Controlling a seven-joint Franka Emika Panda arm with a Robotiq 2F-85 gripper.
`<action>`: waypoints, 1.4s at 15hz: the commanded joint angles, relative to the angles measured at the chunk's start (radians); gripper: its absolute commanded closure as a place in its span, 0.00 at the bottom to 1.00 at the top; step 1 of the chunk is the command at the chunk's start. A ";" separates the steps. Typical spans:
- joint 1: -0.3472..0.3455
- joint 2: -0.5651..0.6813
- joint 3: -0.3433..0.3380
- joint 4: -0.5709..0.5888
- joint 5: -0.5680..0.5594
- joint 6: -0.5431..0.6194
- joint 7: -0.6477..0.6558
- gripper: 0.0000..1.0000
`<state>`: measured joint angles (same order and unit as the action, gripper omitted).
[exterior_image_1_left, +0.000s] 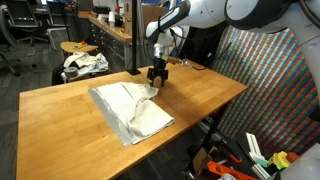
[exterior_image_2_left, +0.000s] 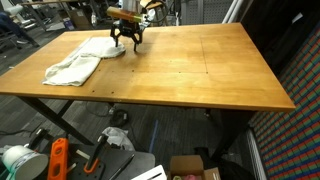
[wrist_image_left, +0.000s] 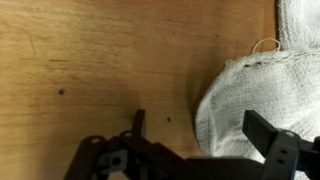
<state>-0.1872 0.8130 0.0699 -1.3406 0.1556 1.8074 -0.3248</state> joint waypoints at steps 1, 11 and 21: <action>-0.018 0.022 0.033 0.051 0.049 -0.075 -0.068 0.00; -0.019 0.033 0.042 0.039 0.085 -0.105 -0.102 0.00; -0.032 0.043 0.046 0.033 0.098 -0.116 -0.120 0.82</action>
<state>-0.2101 0.8386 0.1074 -1.3322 0.2219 1.7157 -0.4274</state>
